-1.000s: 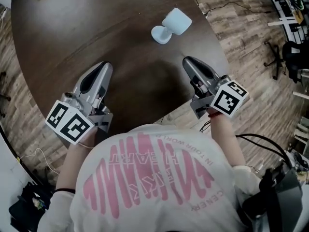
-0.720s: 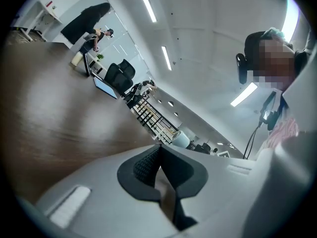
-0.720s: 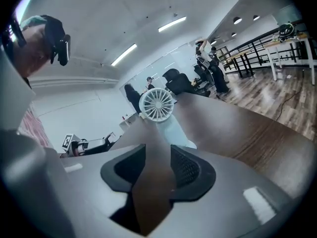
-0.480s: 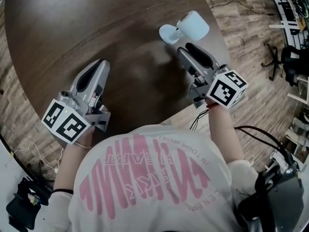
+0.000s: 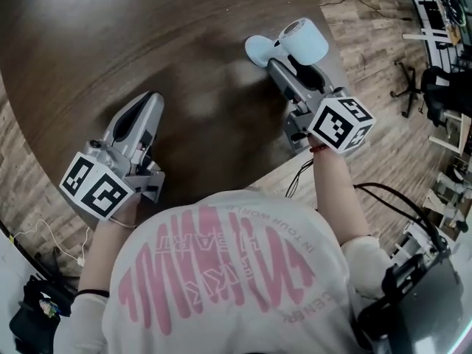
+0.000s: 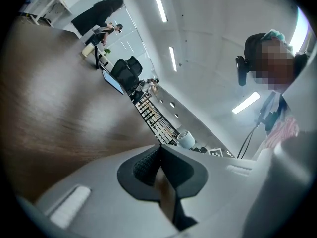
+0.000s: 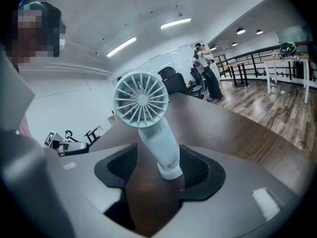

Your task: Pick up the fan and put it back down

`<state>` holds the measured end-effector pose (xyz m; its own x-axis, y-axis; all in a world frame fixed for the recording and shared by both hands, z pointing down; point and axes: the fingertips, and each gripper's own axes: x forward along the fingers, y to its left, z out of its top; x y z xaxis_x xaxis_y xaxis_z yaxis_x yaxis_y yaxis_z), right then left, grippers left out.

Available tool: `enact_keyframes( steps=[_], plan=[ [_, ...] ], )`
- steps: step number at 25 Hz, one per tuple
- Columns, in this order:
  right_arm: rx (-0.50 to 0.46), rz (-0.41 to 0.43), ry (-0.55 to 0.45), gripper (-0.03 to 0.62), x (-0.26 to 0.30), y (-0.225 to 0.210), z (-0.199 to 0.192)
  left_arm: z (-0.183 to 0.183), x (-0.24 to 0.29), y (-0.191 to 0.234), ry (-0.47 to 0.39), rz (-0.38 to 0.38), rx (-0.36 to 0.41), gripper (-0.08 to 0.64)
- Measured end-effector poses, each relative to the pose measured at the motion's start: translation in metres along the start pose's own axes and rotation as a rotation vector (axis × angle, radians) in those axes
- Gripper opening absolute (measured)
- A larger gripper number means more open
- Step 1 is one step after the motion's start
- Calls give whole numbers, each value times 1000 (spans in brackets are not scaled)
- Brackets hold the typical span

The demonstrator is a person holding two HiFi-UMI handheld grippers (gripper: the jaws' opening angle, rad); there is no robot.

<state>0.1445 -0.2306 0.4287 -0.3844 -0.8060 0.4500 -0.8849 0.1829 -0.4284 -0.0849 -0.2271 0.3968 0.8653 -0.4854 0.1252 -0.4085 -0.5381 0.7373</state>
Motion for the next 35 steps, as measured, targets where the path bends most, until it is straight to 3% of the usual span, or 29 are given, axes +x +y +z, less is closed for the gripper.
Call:
enact_keyframes(
  steps=[6,14,21,28,35],
  plan=[
    [-113,-21,3,288,15,0,6,-8,4,-2,29,-32,-35,16],
    [-65,-67,-30,284,24,-12,14,-14,2,-2,56,-41,-49,15],
    [-93,-78,-27,275,32,-8,17,-15,2,3,50,-49,-61,16],
    [-132,-39,-6,279,38,-7,18,-12,3,2,40,-29,-52,15],
    [-163,55,6,285,44,-2,19,-11,-6,-9,-19,53,-47,15]
  ],
)
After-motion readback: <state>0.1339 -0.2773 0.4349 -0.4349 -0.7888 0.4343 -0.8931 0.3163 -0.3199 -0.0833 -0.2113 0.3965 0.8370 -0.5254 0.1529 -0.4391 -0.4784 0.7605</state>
